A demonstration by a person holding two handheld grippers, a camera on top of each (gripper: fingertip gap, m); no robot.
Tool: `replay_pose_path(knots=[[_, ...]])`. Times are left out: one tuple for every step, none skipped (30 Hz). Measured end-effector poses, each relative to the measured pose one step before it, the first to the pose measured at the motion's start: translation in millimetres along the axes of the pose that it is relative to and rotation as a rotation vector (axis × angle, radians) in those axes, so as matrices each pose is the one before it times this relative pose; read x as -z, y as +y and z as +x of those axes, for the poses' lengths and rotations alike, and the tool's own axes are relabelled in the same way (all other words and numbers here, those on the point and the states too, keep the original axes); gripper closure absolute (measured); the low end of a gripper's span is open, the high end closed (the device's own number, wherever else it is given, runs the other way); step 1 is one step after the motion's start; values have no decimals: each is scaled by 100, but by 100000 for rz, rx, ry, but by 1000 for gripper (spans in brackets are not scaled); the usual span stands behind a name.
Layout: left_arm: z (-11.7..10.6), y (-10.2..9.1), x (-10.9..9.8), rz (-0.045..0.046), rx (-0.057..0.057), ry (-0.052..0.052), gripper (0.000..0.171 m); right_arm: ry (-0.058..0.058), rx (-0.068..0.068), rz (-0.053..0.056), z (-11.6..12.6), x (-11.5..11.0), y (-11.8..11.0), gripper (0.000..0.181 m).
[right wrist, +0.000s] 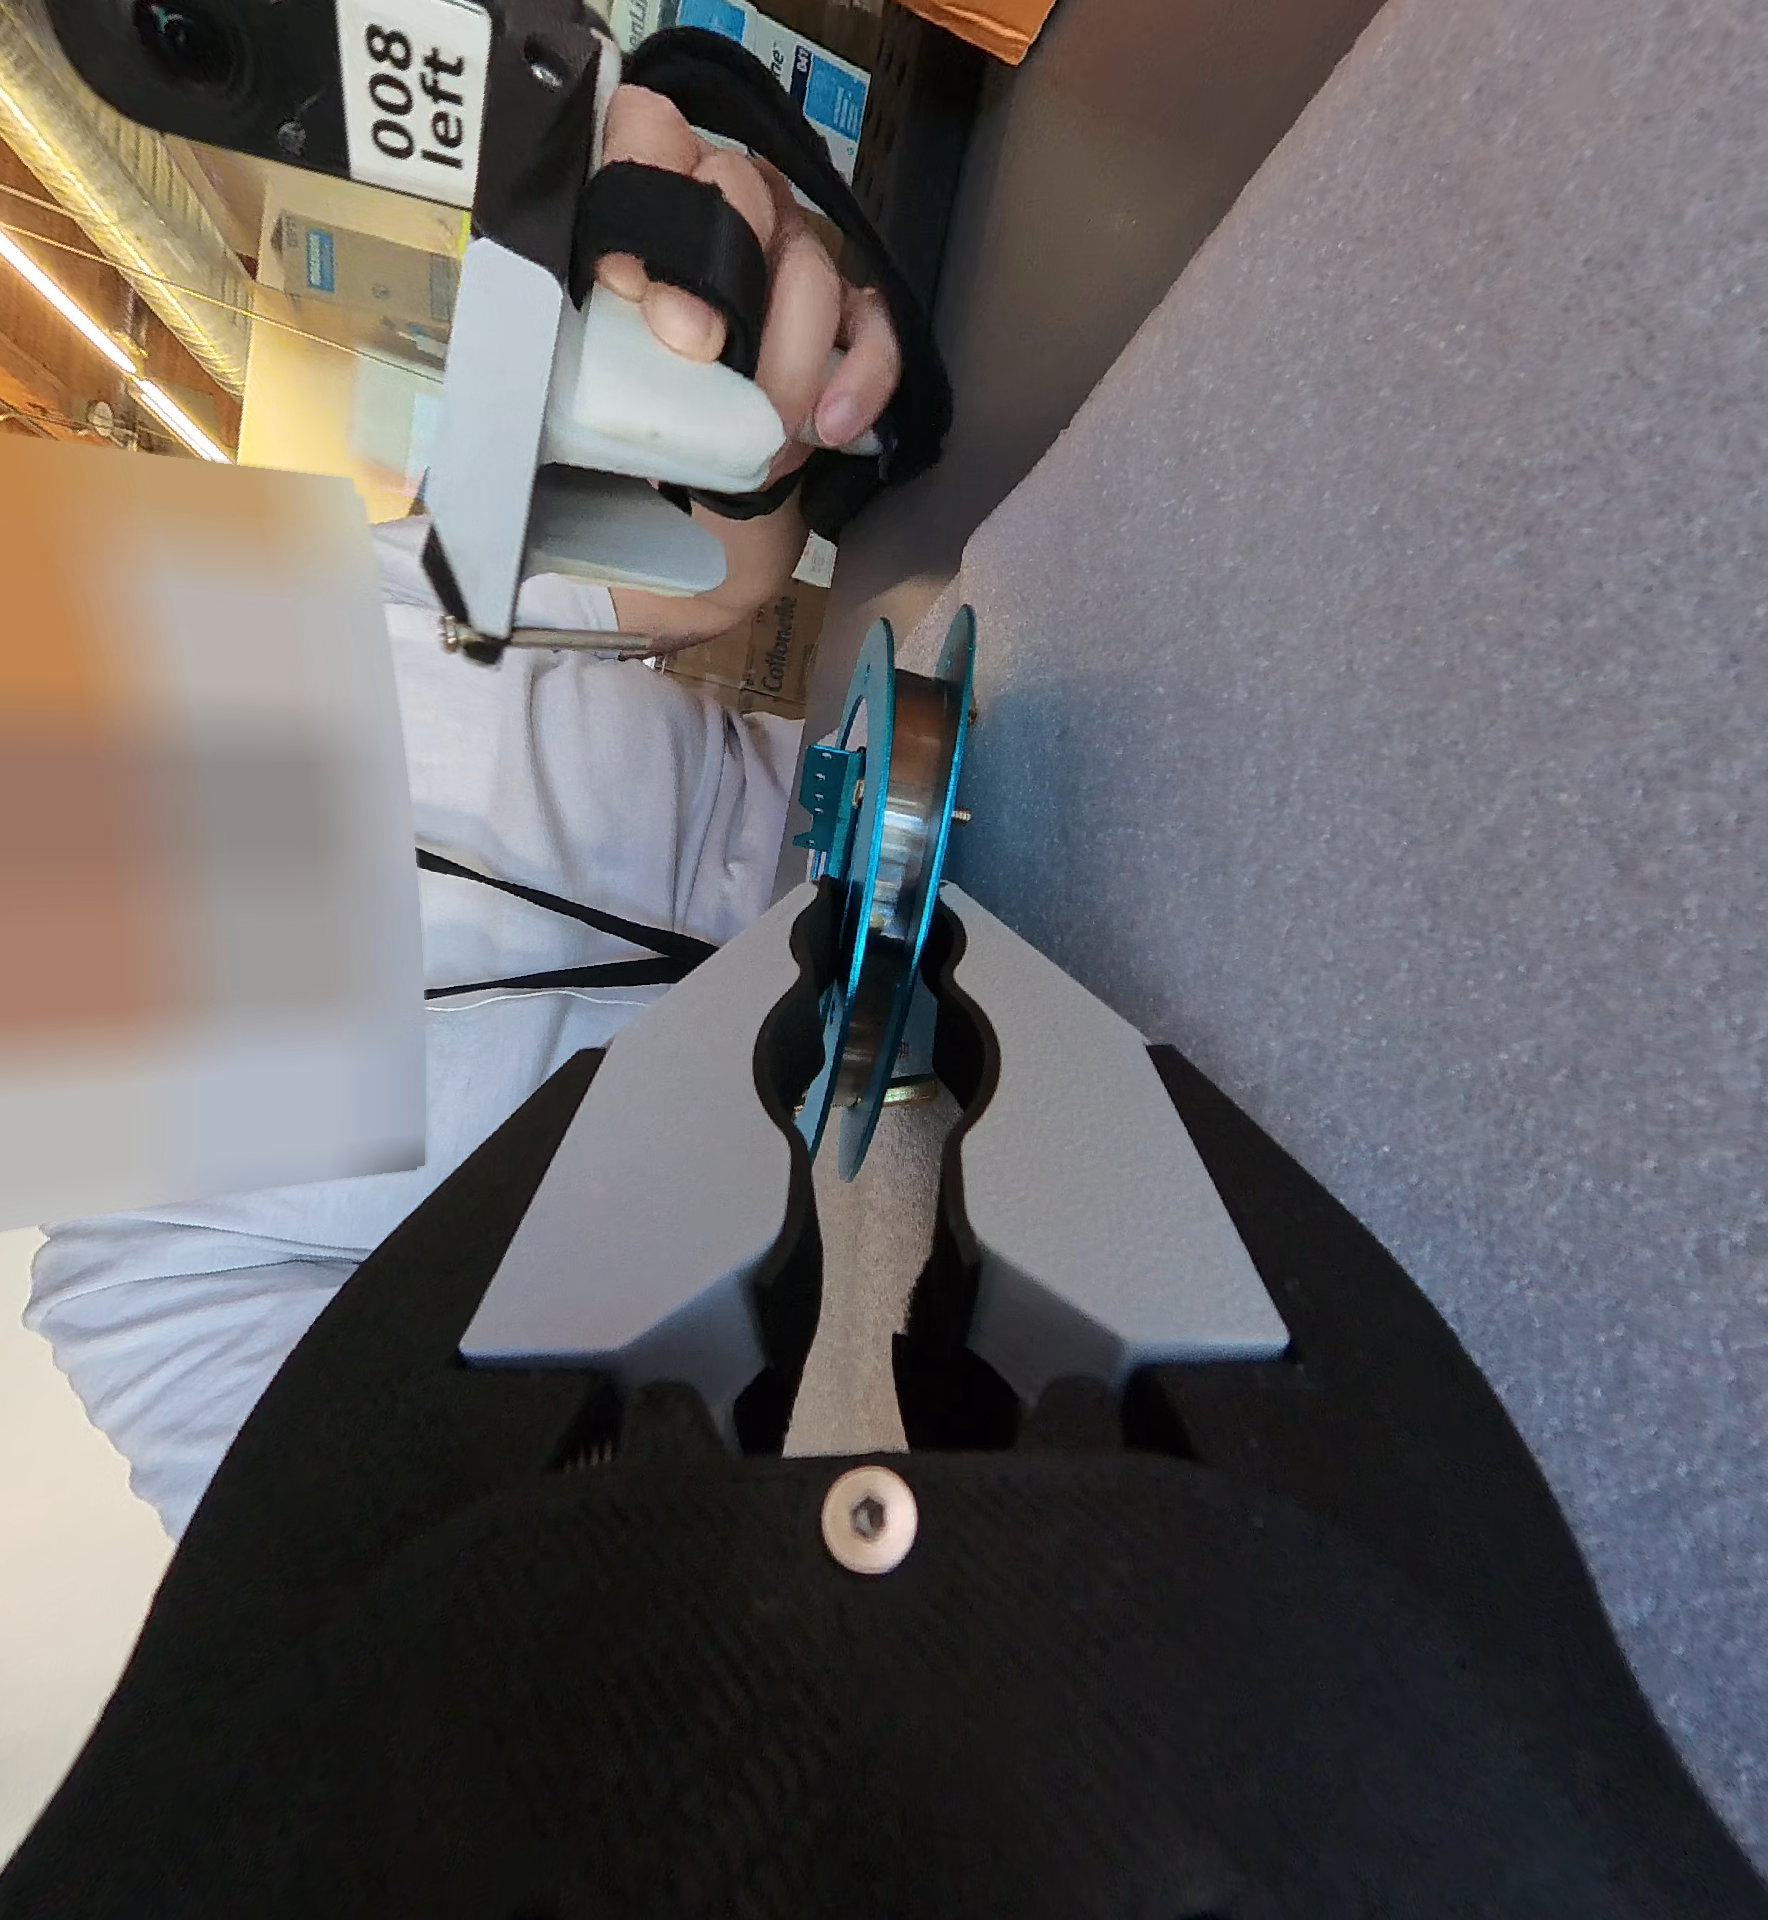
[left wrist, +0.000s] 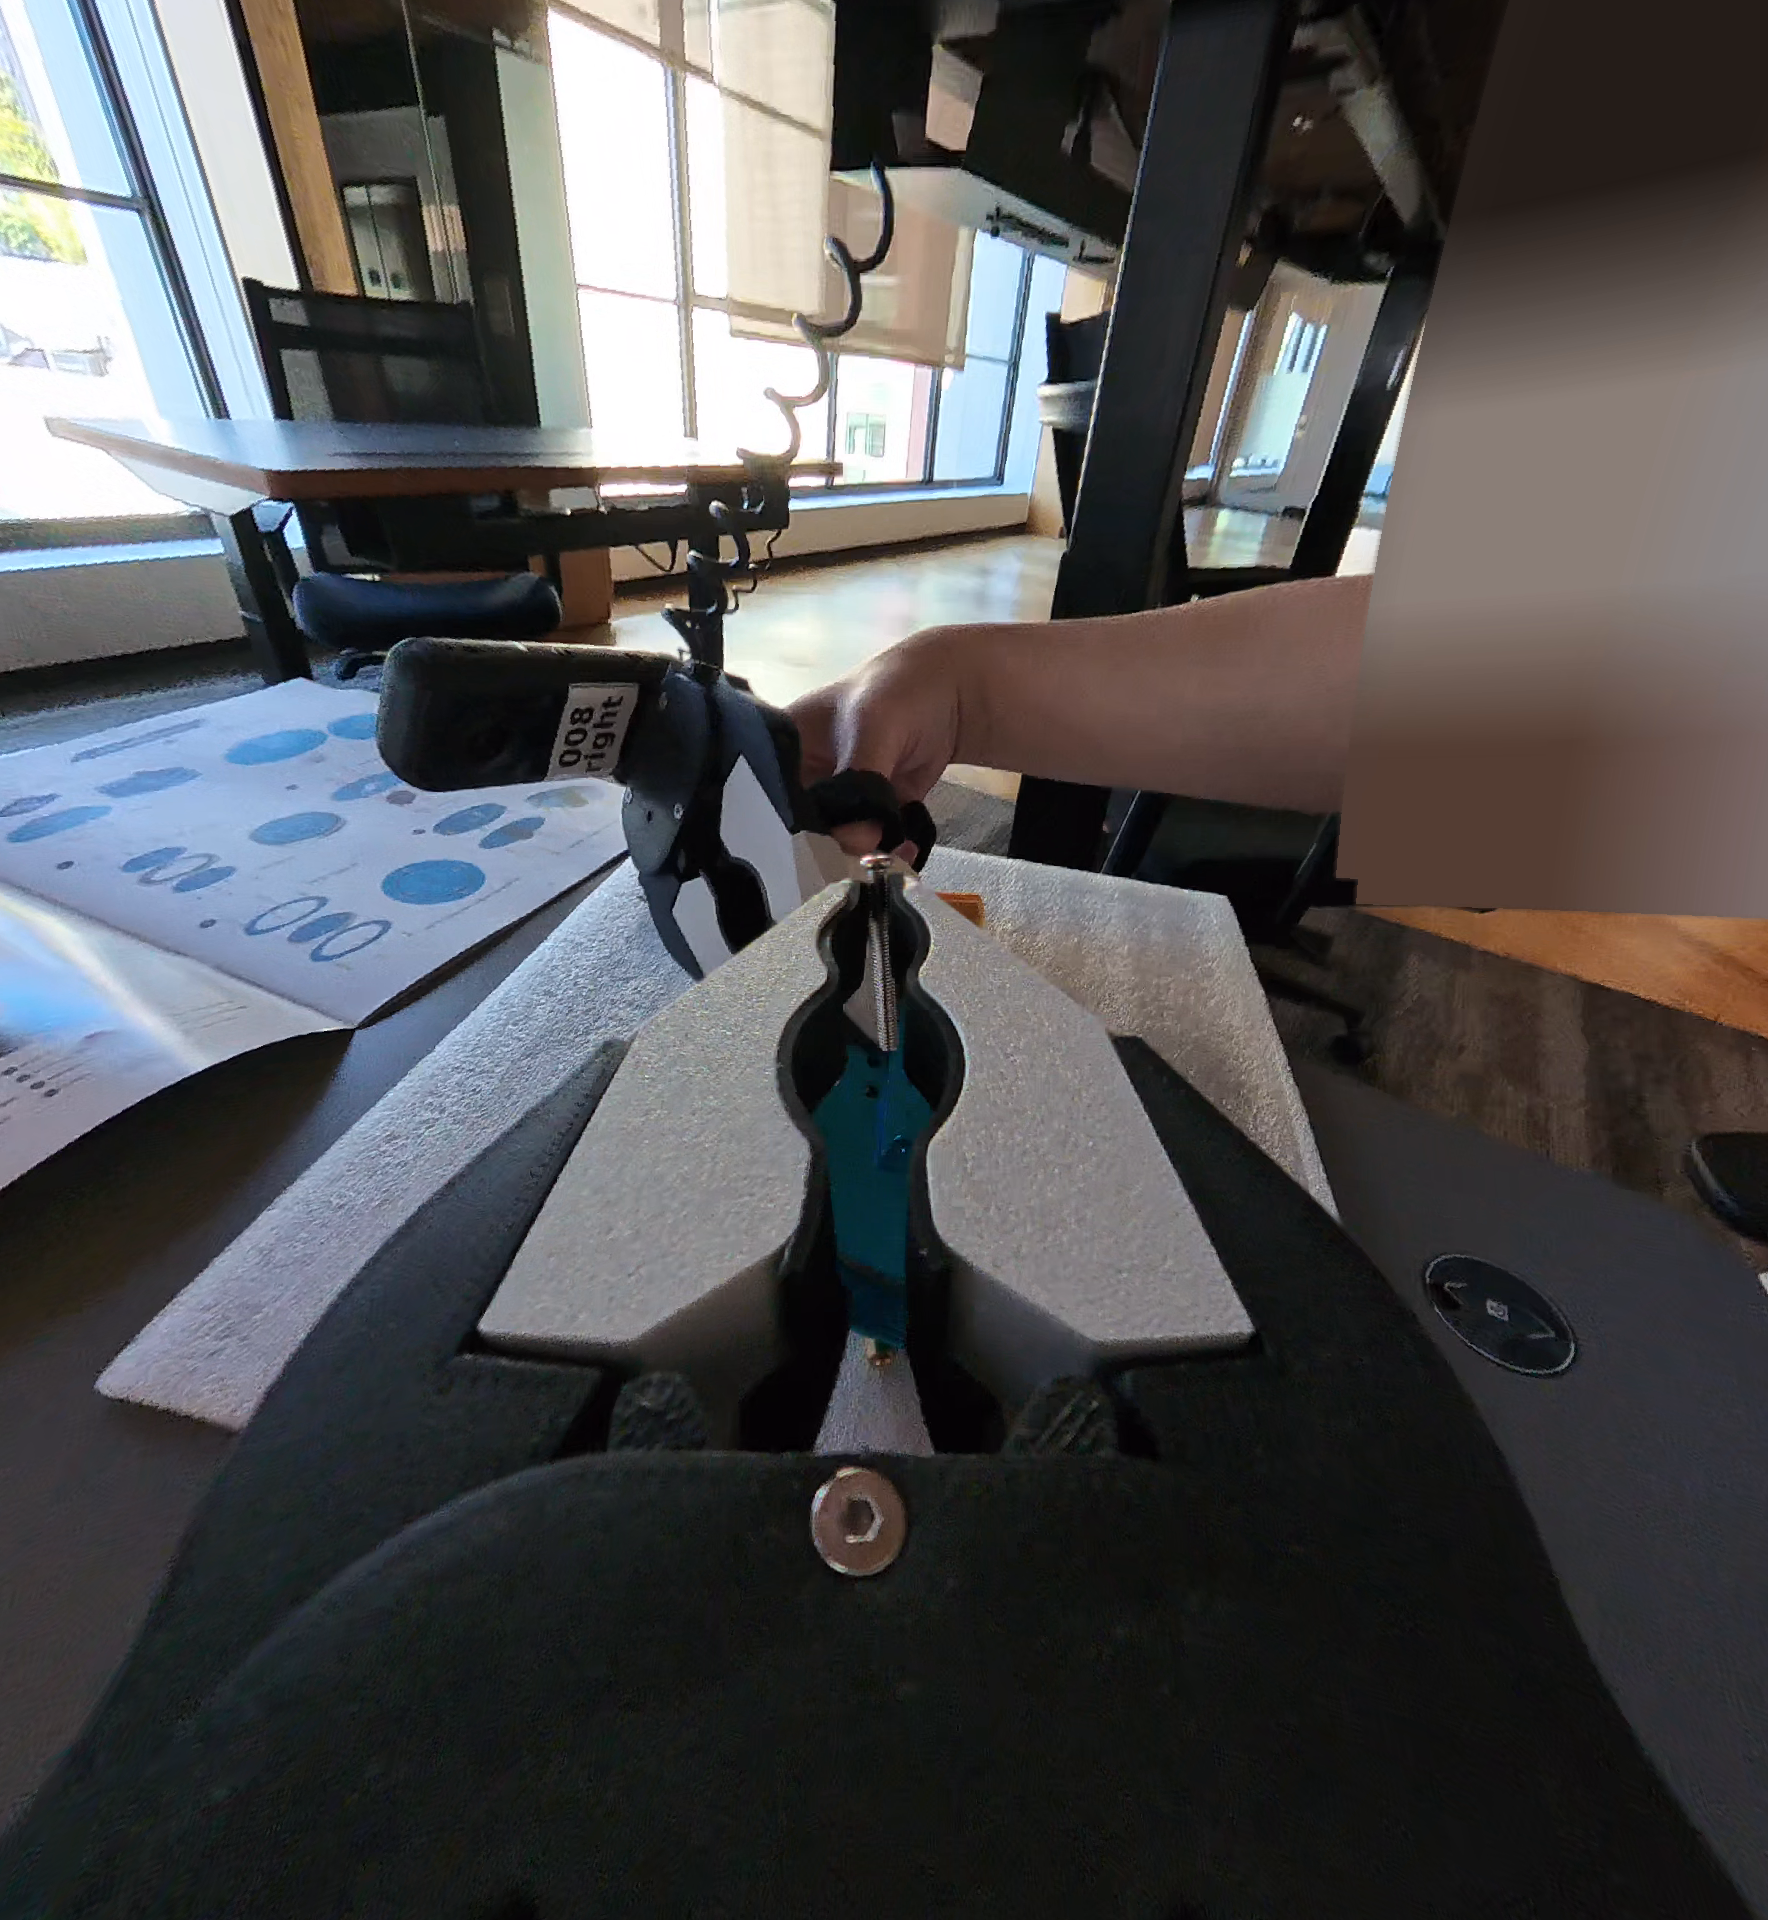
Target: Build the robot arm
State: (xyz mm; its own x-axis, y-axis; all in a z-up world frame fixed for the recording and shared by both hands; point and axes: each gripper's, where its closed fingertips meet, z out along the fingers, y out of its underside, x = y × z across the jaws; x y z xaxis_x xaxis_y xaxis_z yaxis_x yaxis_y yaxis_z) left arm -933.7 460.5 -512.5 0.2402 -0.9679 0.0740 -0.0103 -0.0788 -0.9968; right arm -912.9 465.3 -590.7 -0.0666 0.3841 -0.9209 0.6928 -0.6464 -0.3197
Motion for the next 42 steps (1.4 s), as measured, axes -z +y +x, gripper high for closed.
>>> replay_pose_path(knots=[[64, 9, -103, 944, 312, 1053, 170, -279, -645, -310, 25, 4, 28, 168], [98, 252, -149, -535, -1186, 1383, 170, -289, -682, -413, 26, 4, 22, 168], [95, 527, -197, -2049, -1370, 1554, 170, -293, -719, -455, 32, 6, 30, 168], [97, 613, -223, -2712, -561, 1880, 170, -321, -945, -472, 34, 10, 30, 168], [35, 303, -168, -1369, 408, 1425, 170, -421, -731, -539, 27, 3, 21, 168], [-16, -129, -77, 507, -808, 933, 170, -262, -473, -509, 26, 4, 11, 168], [-370, -126, 30, 305, -1315, -1239, 170, -79, -278, -398, 24, -2, -9, 168], [-404, 140, 43, -1228, -607, -1049, 170, -53, -272, -291, 20, -9, 3, 168], [-153, 286, -15, -1684, 407, 652, 170, -31, -221, -178, 17, -1, -1, 168], [-63, 243, -43, -1341, 1302, 993, 170, -73, -203, -29, 7, 3, 6, 168], [-118, 98, -65, -758, 1451, 461, 170, -110, 43, -13, -3, 6, 12, 168], [-395, 255, -54, -2071, 1469, -1287, 170, -54, -8, -16, 14, 4, 1, 168], [-579, 443, -58, -3897, 2182, -2512, 170, -12, -167, -17, -4, -1, 5, 168], [-345, 292, -84, -3470, 3176, -1529, 171, -2, -85, -39, 3, 1, 8, 168], [-178, 99, -98, -2444, 3880, -848, 171, 12, -35, -73, -1, 5, 10, 168], [-454, 341, -70, -3405, 5125, -2721, 171, 16, -14, -27, 1, 2, 4, 168], [-540, 387, -63, -3422, 5894, -3071, 170, 30, 37, 5, -10, -5, 17, 168], [-83, 145, -107, -1466, 6162, -259, 171, 49, 14, -33, -5, 4, 16, 168], [43, 64, -60, -286, 7707, 337, 171, 72, 82, 16, -1, -6, 15, 168], [-100, -90, 3, 1254, 8621, -177, 170, 35, 147, 66, -11, 0, 13, 168], [74, -228, 29, 2674, 8083, 1289, 170, -4, 235, 77, -14, -1, 25, 168], [118, -295, 68, 3607, 7190, 1680, 170, -12, 243, 54, -24, 3, 25, 168], [-105, -226, 109, 3545, 5735, 93, 170, 35, 155, 23, -15, 3, 32, 168], [-162, -151, 108, 3085, 3381, -726, 170, 40, 79, -22, -9, -3, 34, 168], [-67, 34, 68, 1889, 496, -934, 170, 9, 93, -67, -16, -14, 39, 168], [-94, 233, 34, 505, -1619, -1816, 170, 3, 52, -85, -13, 8, 36, 168], [-184, 344, 26, -358, -2084, -2758, 170, 4, 73, -64, -14, -7, 33, 168], [-65, 319, -1, -283, -1196, -2147, 170, -30, 53, -39, -12, -4, 39, 168], [31, 193, -6, 485, 157, -1375, 170, -45, 25, -50, -12, -3, 27, 168], [-250, 49, 42, 1227, 910, -2703, 170, -31, -22, -30, -10, 2, 18, 168], [-224, -19, 41, 1489, 582, -2359, 170, -1, -80, -38, -4, 0, 35, 168], [-43, 92, -27, 524, 346, -1275, 170, 38, -134, -58, -11, -3, 28, 168], [-10, 125, -46, 304, -329, -961, 170, 14, -38, 16, -9, -1, 25, 168], [97, -11, -47, 1230, -1488, -372, 170, -7, 84, 31, -6, -9, 29, 168], [260, -75, -67, 1578, -777, 677, 170, -95, -83, 11, -27, 6, 33, 168], [231, 73, -67, 70, 526, 853, 170, -18, -71, 68, 6, 5, 24, 168], [236, -5, -54, 546, 711, 1070, 170, -60, -142, 38, -14, 9, 25, 168], [6, -137, 7, 1609, 297, -137, 170, -70, -98, 26, -2, 1, 23, 168], [-132, -127, 51, 1258, 182, -779, 170, -48, -23, 22, -3, -4, 13, 168], [-21, -157, 56, 1148, 25, -90, 170, 7, -4, -25, -3, 2, 17, 168], [-66, -110, 69, 847, -321, -567, 170, 32, -60, -13, -13, 3, 13, 168], [-77, -127, 65, 887, -647, -894, 170, -1, -8, -4, -8, -7, 21, 168]])
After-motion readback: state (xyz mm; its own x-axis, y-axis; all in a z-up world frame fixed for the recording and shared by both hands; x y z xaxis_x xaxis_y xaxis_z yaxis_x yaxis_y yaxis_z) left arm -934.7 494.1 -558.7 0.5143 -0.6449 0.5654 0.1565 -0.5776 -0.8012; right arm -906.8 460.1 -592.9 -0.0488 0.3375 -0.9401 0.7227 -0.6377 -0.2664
